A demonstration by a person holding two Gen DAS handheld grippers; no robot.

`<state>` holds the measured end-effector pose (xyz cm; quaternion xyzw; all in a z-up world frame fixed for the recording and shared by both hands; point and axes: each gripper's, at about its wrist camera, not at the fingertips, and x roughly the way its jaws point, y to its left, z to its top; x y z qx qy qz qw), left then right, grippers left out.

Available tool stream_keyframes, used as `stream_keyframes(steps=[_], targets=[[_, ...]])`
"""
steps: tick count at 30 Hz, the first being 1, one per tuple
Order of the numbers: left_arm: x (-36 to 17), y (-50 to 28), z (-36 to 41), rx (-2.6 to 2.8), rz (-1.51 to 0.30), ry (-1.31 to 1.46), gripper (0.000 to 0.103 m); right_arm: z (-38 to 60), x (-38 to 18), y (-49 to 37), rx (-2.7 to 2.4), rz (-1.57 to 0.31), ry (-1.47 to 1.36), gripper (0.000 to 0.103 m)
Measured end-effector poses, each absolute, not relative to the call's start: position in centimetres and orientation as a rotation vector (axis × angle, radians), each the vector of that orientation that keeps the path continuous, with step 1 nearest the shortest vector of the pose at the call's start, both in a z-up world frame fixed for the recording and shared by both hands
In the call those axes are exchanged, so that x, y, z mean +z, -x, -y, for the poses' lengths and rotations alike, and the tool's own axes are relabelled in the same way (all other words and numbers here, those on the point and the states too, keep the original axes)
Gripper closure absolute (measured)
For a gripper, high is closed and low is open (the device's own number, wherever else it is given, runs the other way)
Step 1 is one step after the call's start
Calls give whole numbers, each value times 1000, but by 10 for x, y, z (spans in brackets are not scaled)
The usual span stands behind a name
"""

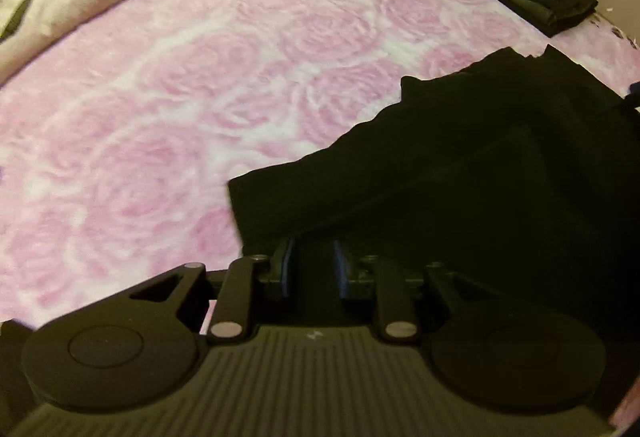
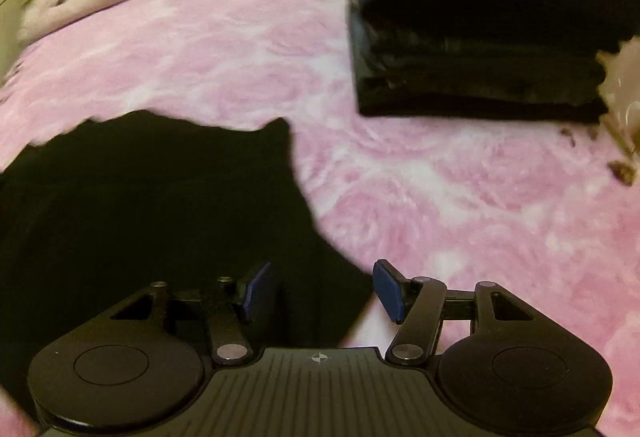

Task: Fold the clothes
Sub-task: 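Regrasp the folded jacket edge with the left tool, then lift and fold the jacket over again with both tools, then open the right tool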

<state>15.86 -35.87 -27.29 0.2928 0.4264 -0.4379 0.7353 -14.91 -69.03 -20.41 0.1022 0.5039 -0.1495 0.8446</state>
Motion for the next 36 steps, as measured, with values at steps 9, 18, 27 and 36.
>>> stream_keyframes(steps=[9,18,27,36], targets=[[-238,-1,267,-1279,-726,-1005,54,528,-230,240,173,-1118,505,6],[-311,73,233,-1295,-383,-1438,50,518,-303,256,165,-1020,957,29],[-310,69,236,-1262,-413,-1429,96,540,-283,255,41,-1091,991,88],[-281,120,214,-1375,-536,-1346,95,558,-283,305,-79,-1297,882,87]])
